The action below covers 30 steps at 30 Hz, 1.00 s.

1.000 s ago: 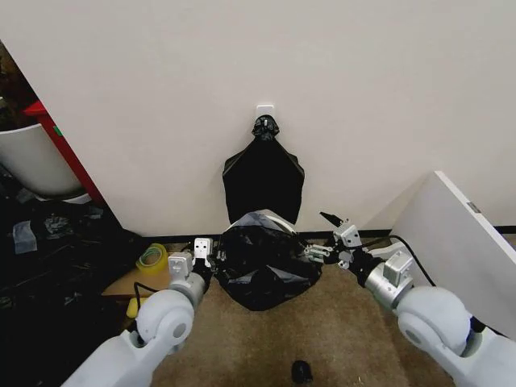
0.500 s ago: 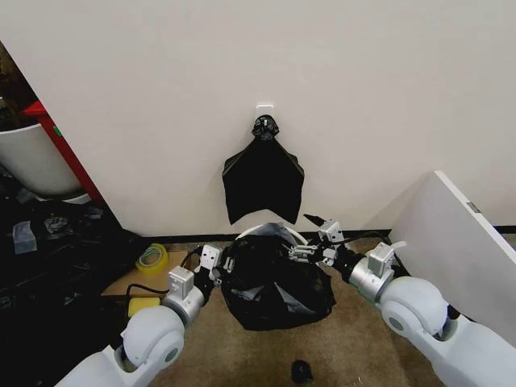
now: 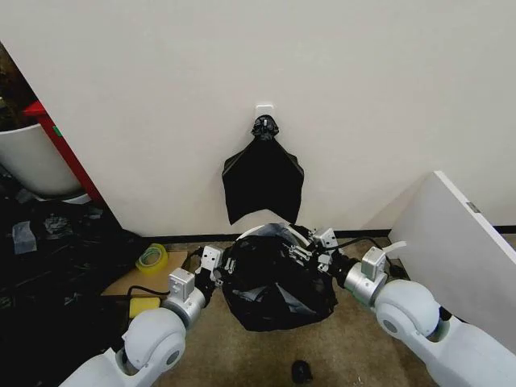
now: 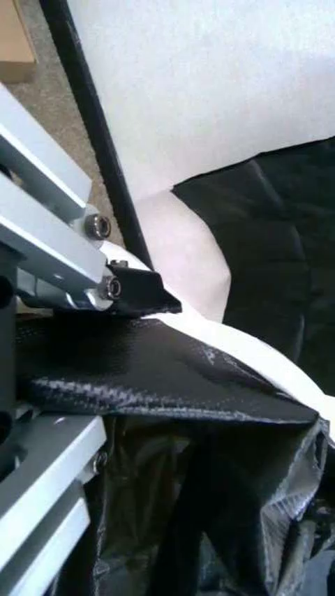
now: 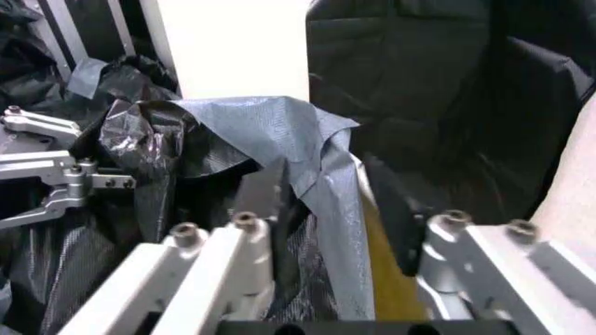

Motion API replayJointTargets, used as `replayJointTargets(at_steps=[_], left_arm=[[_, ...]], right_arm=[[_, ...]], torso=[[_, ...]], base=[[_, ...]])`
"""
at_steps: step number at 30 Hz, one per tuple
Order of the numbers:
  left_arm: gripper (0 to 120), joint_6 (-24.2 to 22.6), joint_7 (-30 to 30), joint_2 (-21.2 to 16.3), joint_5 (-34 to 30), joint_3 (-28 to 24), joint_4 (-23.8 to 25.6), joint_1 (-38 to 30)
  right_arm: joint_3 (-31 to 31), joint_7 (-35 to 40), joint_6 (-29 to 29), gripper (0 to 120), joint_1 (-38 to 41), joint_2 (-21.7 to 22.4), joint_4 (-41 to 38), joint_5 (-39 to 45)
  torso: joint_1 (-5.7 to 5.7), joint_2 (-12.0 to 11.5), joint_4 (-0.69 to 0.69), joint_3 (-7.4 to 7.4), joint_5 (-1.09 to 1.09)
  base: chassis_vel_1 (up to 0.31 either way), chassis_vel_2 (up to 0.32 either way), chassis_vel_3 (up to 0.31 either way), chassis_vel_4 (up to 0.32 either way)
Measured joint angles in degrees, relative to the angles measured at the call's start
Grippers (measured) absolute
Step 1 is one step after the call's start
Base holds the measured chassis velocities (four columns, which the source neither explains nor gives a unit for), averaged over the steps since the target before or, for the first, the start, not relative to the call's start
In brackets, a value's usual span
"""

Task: Place the garbage bag over the trash bin.

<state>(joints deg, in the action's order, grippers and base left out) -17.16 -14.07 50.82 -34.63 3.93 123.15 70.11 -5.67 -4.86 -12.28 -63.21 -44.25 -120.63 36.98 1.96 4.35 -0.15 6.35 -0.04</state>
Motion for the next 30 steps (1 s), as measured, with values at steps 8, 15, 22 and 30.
replayJointTargets(at_steps=[8, 15, 22, 30], left_arm=[[5, 0.00, 0.00, -0.11, 0.00, -0.07, 0.33, 0.28], [5, 0.06, 0.25, -0.24, 0.77, -0.16, 0.67, 0.96], [5, 3.54, 5.83, -1.40, 11.64, -0.62, -0.74, 2.04], [5, 7.03, 9.62, -2.47, 20.80, -0.77, -1.19, 3.55]], right_arm=[[0.12, 0.53, 0.00, 0, 0.19, 0.21, 0.12, -0.47], [-0.32, 0.98, 0.75, 0, 0.06, 0.17, -0.19, -0.80], [0.54, 3.15, 1.14, 0, 2.77, 0.74, -0.25, 0.05], [3.03, 3.99, 0.86, 0, 5.58, 1.09, 2.00, 0.09]], torso=[[0.00, 0.00, 0.00, 0.00, 0.00], [0.00, 0.00, 0.00, 0.00, 0.00], [0.00, 0.00, 0.01, 0.00, 0.00], [0.00, 0.00, 0.00, 0.00, 0.00]], base=[[0.000, 0.000, 0.000, 0.000], [0.000, 0.000, 0.000, 0.000], [0.000, 0.000, 0.000, 0.000], [0.000, 0.000, 0.000, 0.000]])
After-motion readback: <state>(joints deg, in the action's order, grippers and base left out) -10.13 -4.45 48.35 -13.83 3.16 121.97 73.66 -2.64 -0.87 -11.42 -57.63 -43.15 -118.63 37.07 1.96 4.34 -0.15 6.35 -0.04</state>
